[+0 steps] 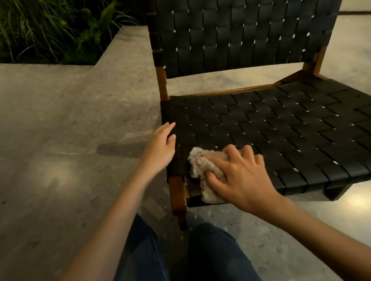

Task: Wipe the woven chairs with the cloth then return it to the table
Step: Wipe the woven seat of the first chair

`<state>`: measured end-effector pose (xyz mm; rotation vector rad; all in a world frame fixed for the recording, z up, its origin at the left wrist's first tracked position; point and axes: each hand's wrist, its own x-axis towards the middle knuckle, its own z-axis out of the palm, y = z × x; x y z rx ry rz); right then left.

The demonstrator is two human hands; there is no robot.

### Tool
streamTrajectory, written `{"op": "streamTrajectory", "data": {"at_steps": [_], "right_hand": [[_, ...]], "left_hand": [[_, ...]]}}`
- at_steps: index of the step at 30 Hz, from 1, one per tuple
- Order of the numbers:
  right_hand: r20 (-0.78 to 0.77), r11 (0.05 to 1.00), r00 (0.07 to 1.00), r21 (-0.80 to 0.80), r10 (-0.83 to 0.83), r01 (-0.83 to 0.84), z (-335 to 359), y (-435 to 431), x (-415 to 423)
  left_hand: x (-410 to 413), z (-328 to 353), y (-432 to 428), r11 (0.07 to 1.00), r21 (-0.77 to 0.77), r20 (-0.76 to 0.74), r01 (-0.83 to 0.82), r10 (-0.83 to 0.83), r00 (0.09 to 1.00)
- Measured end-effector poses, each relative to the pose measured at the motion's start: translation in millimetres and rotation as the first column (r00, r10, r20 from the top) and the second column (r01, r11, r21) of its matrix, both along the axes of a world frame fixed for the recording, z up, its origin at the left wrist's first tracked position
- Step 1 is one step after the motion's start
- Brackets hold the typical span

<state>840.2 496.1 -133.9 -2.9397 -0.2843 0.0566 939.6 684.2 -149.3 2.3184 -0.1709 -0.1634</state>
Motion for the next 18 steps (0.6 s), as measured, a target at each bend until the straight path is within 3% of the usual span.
{"op": "streamTrajectory", "data": {"at_steps": [5,18], "right_hand": [[-0.051,0.997,0.996,-0.039,-0.071,0.069,-13.7,-1.7,16.9],[-0.032,0.977,0.979,0.062,-0.202,0.203,-86.6,10.7,201.3]], "left_hand": [[7.8,-12.3,-14.9,0.978,0.200,-0.025,0.057,-0.053,0.998],[81.3,-35.7,-30.3,0.927,0.375,-0.021,0.022,-0.016,1.000]]}}
